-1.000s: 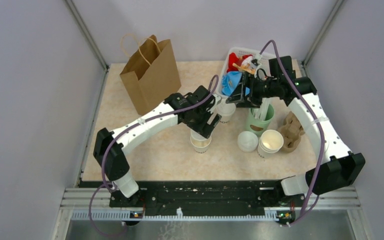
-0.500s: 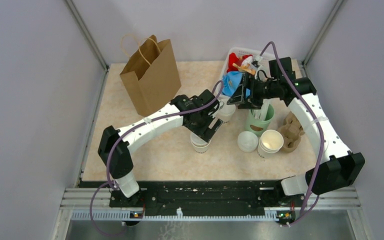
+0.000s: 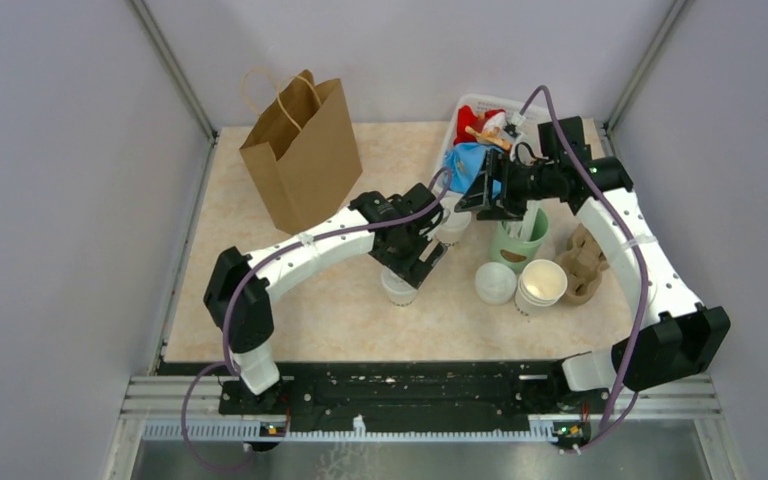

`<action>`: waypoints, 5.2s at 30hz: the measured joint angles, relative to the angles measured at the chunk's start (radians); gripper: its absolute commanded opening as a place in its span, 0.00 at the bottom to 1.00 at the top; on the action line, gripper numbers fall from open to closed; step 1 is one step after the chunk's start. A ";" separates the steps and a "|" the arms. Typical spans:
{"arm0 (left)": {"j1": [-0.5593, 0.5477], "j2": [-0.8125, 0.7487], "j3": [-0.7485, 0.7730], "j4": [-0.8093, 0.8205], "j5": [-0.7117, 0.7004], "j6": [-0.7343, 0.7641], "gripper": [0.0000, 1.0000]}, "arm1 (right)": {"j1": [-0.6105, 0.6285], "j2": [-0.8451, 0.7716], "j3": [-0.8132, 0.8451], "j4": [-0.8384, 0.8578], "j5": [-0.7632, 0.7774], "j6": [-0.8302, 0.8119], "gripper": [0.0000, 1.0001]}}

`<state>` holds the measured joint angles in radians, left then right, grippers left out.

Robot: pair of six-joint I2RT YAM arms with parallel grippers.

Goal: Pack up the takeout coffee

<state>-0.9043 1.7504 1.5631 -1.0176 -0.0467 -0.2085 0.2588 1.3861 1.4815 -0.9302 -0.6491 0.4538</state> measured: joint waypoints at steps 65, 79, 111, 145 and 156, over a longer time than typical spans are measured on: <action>0.327 -0.332 -0.446 0.319 0.385 -0.343 0.63 | 0.241 0.277 -0.296 0.280 -0.101 0.000 0.39; 0.360 -0.377 -0.494 0.296 0.367 -0.368 0.53 | 0.198 0.246 -0.355 0.288 -0.112 0.010 0.41; 0.373 -0.340 -0.508 0.306 0.385 -0.373 0.55 | 0.216 0.246 -0.355 0.309 -0.112 0.011 0.24; 0.374 -0.310 -0.489 0.299 0.390 -0.367 0.54 | 0.222 0.278 -0.355 0.321 -0.121 0.014 0.21; 0.379 -0.309 -0.526 0.335 0.406 -0.342 0.50 | 0.218 0.276 -0.397 0.389 -0.135 0.042 0.21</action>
<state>-0.5255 1.4410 1.0370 -0.6830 0.3592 -0.5503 0.4770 1.6619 1.0843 -0.5407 -0.7837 0.4957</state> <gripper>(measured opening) 0.507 0.215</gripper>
